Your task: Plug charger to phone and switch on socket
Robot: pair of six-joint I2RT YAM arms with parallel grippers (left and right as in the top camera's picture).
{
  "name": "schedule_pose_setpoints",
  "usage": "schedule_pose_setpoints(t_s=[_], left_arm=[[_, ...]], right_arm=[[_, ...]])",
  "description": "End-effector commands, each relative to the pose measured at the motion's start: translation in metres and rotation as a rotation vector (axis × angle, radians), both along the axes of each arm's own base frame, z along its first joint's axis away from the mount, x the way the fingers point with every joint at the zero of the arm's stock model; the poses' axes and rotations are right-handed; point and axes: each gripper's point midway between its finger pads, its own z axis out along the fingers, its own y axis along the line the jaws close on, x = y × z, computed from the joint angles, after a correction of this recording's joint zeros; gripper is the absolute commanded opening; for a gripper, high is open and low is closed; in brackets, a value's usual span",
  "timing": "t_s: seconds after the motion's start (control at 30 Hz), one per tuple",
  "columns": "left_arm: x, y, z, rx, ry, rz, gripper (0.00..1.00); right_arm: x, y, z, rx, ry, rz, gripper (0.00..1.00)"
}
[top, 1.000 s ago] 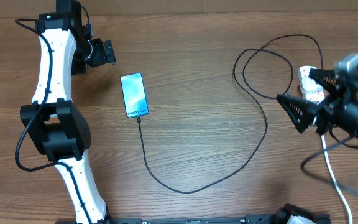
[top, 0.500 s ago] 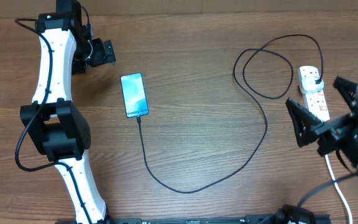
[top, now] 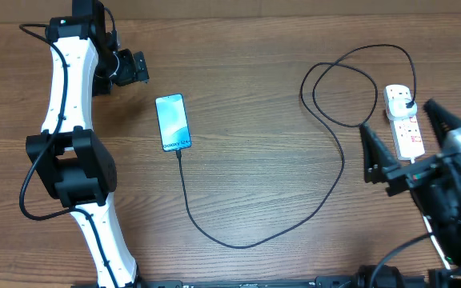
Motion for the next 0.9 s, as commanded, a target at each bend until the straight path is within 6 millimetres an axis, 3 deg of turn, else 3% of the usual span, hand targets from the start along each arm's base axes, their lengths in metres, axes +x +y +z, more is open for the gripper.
schedule_pose_setpoints(t_s=[0.0,0.5,0.87], left_arm=[[0.002,0.000,0.014,-0.005,-0.032,0.007,0.99],[0.002,0.000,0.014,-0.005,-0.032,0.007,1.00],[0.002,0.000,0.014,-0.005,-0.032,0.007,1.00]], right_arm=[[0.001,0.004,-0.022,0.012,0.005,0.019,1.00],[-0.005,-0.013,-0.087,0.017,-0.131,-0.088,1.00],[-0.001,-0.019,-0.151,0.027,-0.129,-0.137,1.00]])
